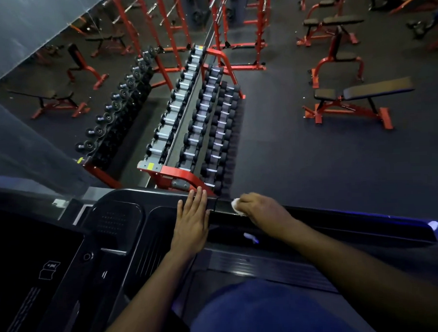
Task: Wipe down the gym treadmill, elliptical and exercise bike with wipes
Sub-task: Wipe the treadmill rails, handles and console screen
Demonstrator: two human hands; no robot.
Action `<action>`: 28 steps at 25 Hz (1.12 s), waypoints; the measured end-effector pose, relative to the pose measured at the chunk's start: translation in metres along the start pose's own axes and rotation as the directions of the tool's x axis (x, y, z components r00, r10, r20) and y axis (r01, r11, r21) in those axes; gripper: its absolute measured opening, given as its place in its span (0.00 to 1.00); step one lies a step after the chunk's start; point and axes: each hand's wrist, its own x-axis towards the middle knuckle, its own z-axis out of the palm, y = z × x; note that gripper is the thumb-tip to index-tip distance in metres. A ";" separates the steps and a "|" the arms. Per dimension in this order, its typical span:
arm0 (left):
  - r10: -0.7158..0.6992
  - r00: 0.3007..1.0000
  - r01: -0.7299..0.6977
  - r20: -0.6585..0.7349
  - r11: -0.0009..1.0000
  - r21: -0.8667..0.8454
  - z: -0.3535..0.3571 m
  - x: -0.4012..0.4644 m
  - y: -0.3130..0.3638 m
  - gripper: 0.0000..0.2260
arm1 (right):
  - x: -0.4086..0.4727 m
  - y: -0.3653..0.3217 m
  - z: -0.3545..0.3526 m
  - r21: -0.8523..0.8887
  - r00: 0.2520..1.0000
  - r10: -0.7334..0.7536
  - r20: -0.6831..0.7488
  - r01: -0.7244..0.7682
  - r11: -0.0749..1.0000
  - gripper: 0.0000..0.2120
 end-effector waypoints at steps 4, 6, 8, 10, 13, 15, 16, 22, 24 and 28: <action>-0.004 1.000 0.005 -0.026 0.999 0.032 0.004 0.001 -0.001 0.27 | -0.073 0.045 -0.026 -0.019 0.995 0.096 -0.028 -0.097 0.995 0.07; -0.003 0.999 0.004 -0.032 0.999 0.037 0.004 0.000 -0.001 0.27 | -0.086 0.054 -0.039 -0.025 0.990 0.141 0.001 -0.141 0.990 0.10; -0.001 1.000 0.001 -0.019 1.000 0.027 0.003 0.001 0.000 0.27 | -0.073 0.053 -0.043 -0.024 0.990 0.141 -0.013 -0.141 0.990 0.08; 0.001 1.000 -0.001 -0.011 1.000 0.019 0.002 0.001 0.000 0.27 | -0.038 0.038 -0.036 -0.003 0.994 0.089 -0.066 -0.089 0.996 0.06; 0.001 1.000 -0.001 -0.005 1.000 0.001 0.000 0.001 0.000 0.27 | 0.023 -0.005 -0.009 0.019 0.995 -0.034 -0.090 0.036 0.999 0.09; 0.008 1.000 -0.008 0.000 1.000 -0.006 0.001 0.001 -0.002 0.27 | 0.044 -0.030 0.013 -0.011 0.993 -0.114 -0.011 0.114 0.993 0.09; 0.013 1.000 -0.013 0.005 1.000 -0.006 0.001 0.001 -0.003 0.27 | 0.045 -0.036 0.021 -0.031 0.989 -0.147 0.008 0.148 0.989 0.11; 0.010 1.000 -0.010 -0.029 1.000 0.007 0.003 0.003 -0.001 0.27 | -0.036 0.004 0.018 0.025 0.992 -0.102 -0.072 0.104 0.994 0.18; 0.015 0.999 -0.015 -0.041 1.000 0.013 0.004 0.002 -0.001 0.27 | -0.075 0.024 0.011 0.029 0.992 -0.056 -0.110 0.060 0.998 0.18; 0.031 0.999 -0.031 -0.040 0.999 0.009 0.005 0.001 -0.002 0.27 | -0.130 0.052 -0.001 0.018 0.986 0.048 -0.161 -0.046 0.999 0.19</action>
